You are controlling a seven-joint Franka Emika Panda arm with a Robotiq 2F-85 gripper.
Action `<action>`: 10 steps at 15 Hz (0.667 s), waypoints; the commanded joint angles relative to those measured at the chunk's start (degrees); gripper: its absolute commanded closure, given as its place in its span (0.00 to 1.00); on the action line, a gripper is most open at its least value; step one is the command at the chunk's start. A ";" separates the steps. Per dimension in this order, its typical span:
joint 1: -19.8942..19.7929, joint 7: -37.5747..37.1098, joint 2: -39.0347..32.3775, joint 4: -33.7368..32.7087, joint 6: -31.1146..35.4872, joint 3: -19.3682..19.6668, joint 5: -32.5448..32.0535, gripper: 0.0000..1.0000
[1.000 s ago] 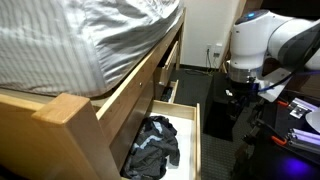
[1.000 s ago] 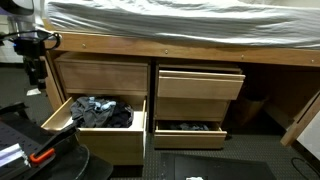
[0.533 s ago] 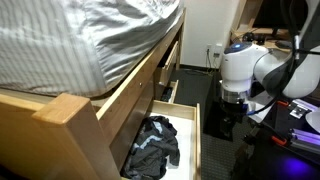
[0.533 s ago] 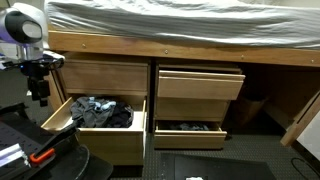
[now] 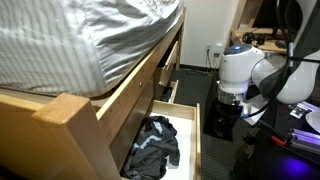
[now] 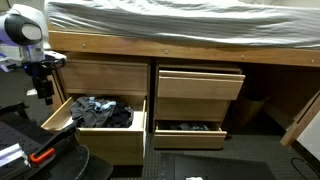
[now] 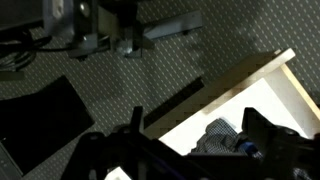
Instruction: Pick up the black cloth from the drawer and put it on the bed.
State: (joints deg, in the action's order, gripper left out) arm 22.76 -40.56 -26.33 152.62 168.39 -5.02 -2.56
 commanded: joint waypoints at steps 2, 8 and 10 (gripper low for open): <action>15.66 -1.48 -10.80 -8.62 9.91 14.99 -1.57 0.00; 11.25 5.29 -23.89 -22.87 10.53 10.94 7.20 0.00; 4.59 8.95 -26.19 -26.73 7.43 6.15 8.55 0.00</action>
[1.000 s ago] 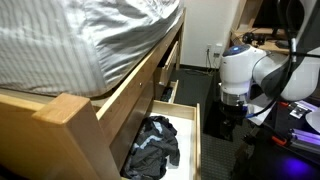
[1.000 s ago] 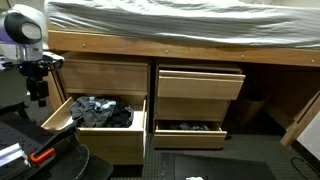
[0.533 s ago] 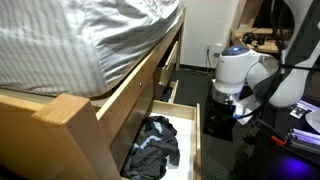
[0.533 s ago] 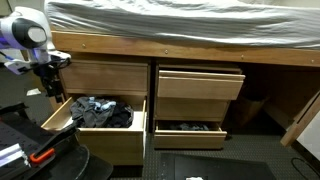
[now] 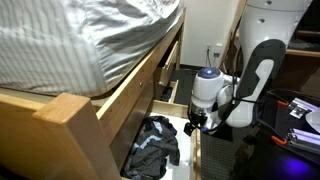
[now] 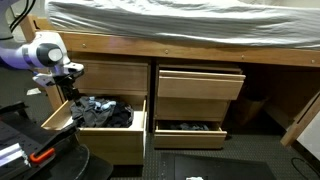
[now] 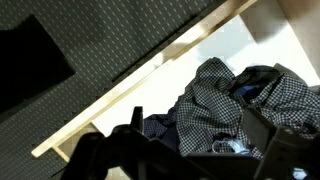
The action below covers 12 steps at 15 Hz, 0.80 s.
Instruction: Pick up the black cloth from the drawer and put it on the bed.
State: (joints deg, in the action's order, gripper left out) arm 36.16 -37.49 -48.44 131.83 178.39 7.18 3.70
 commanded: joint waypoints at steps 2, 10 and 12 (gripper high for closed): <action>-4.29 4.99 -3.06 -3.79 -0.89 -3.42 3.94 0.00; -4.36 5.31 -10.11 -9.69 10.34 -2.07 7.94 0.00; -3.55 6.92 -14.01 -13.39 14.16 -1.46 10.13 0.00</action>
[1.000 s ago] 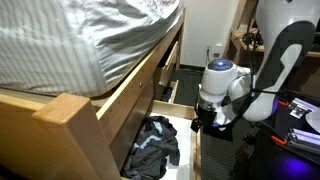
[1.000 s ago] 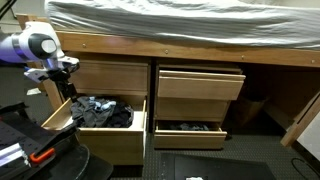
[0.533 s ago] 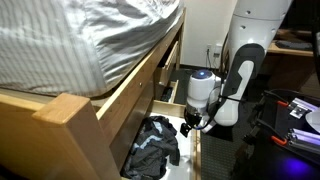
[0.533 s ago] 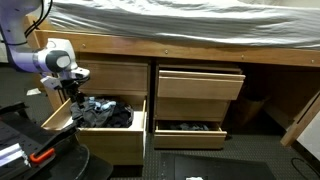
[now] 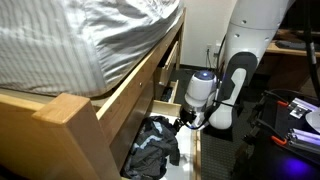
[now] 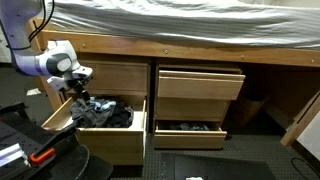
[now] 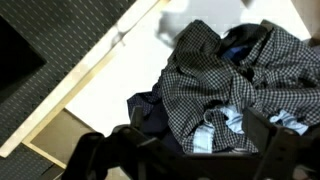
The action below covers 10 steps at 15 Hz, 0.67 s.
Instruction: Pick up the black cloth from the drawer and put it on the bed.
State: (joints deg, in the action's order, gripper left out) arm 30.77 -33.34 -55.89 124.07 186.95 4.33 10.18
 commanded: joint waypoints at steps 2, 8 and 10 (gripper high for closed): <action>1.17 5.02 -10.85 -10.20 7.47 0.60 5.35 0.00; -2.26 9.50 -20.53 -23.46 5.89 -2.51 6.20 0.00; -1.54 9.82 -22.94 -27.86 5.05 -1.96 6.66 0.00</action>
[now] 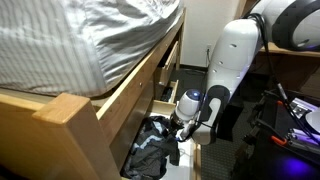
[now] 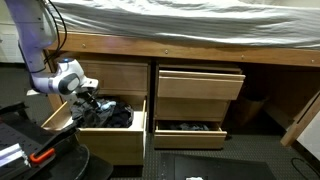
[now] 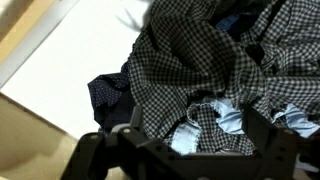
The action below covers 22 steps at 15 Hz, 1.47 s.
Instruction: Pick up the black cloth from the drawer and put it on the bed.
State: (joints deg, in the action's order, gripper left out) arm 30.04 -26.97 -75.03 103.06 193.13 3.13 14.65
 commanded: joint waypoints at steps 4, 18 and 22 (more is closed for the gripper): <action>0.24 3.66 -7.68 -13.53 -2.90 -0.07 3.42 0.00; -17.92 13.59 -9.38 -14.74 -9.49 -18.01 -5.96 0.00; -17.58 14.23 -9.36 -15.35 -13.40 -17.20 -5.22 0.25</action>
State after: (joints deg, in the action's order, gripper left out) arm 12.38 -13.96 -84.39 87.67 182.33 -14.58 8.92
